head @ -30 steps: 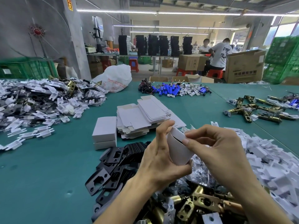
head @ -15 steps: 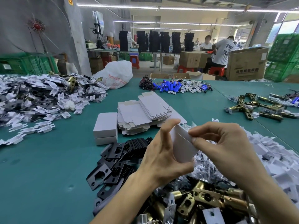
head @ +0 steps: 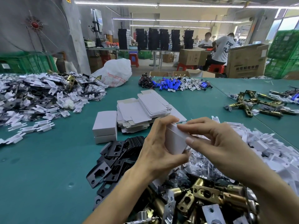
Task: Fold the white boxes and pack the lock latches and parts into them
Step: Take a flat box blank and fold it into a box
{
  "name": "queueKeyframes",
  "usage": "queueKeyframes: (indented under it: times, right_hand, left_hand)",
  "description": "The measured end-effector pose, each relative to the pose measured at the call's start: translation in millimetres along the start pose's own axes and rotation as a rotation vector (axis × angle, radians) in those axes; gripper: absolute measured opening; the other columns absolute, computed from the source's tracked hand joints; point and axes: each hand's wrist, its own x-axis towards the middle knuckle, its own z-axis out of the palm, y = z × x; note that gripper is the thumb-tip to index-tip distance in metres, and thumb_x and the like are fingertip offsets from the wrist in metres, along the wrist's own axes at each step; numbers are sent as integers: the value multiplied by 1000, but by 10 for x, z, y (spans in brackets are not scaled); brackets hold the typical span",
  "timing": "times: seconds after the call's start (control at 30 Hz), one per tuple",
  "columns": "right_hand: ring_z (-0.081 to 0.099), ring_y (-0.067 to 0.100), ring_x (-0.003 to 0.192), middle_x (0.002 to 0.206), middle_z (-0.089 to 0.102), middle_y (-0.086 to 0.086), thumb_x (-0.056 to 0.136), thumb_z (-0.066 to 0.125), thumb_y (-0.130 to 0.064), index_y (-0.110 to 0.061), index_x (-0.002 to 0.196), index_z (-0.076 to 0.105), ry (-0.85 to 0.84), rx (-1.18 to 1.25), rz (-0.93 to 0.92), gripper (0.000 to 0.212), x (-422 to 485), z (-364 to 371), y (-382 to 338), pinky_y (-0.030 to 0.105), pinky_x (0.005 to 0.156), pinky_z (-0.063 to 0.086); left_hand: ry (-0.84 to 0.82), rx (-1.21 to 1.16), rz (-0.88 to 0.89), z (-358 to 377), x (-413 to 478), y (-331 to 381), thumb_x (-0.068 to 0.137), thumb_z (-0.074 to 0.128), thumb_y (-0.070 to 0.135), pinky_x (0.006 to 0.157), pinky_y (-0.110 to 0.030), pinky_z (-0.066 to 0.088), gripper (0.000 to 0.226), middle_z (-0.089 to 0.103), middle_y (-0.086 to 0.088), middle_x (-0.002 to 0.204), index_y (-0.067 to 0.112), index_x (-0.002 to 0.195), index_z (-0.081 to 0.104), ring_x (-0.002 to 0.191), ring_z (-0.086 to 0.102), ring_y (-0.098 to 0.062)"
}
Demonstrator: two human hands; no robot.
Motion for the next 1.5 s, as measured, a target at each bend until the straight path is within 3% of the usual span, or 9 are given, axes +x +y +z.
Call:
queueKeyframes:
  times: [0.1,0.23,0.47,0.63,0.93,1.17,1.33,1.43,1.5]
  right_hand:
    - [67,4,102,104,70,-4,82,70,-7,-22,107,75,28,95,-29,30,15,1,39,14,84,52]
    - [73,18,81,85,76,9,60,81,-22,-13,82,78,189,272,-61,24,27,4,48,21,72,56]
    - [72,15,84,90,73,1,72,76,-18,-19,86,75,252,74,-255,15,50,94,54,20,76,57]
    - [72,14,91,96,74,-3,76,74,-15,-21,91,75,205,25,-305,16,45,61,64,23,80,58]
    - [72,10,90,96,73,-7,74,73,-25,-21,87,77,142,-41,-219,15,25,34,82,25,75,60]
    - [68,-2,99,113,71,-15,80,75,-13,-33,109,71,113,-50,-180,36,51,171,146,13,85,52]
    - [71,7,98,106,75,-13,75,73,-25,-33,100,77,95,125,-96,27,51,146,145,23,83,56]
    - [70,8,75,91,75,-13,82,75,-10,-28,101,78,90,68,-84,26,28,154,138,25,67,58]
    - [69,12,71,90,75,-9,84,74,-1,-26,97,78,113,54,-76,29,25,143,134,38,65,61]
  left_hand:
    - [23,-2,14,-23,22,26,68,76,37,71,-25,52,64,50,12,115,39,121,40,96,57,-8]
    - [18,-15,28,-80,61,69,69,74,41,64,-17,46,61,48,13,106,44,116,35,84,55,-7]
    - [25,-21,12,-120,104,135,71,75,45,61,-35,55,58,53,2,102,35,114,37,81,60,-19]
    - [9,-19,8,-131,101,127,71,74,44,65,-38,56,66,52,-2,110,37,123,33,84,60,-22]
    - [36,27,1,-98,80,70,72,73,50,59,-36,51,56,52,4,97,41,106,30,76,55,-15]
    - [61,29,-9,-118,86,65,67,74,47,57,-43,52,59,59,-2,98,41,105,30,75,61,-21]
    - [50,127,-22,-155,81,118,61,72,56,60,-42,53,63,58,5,100,40,107,33,78,62,-18]
    - [50,197,-5,-175,68,120,58,71,64,62,-42,53,67,57,8,102,37,107,34,78,61,-17]
    - [70,218,26,-168,53,128,57,70,67,62,-42,54,68,58,8,104,36,107,35,79,60,-16]
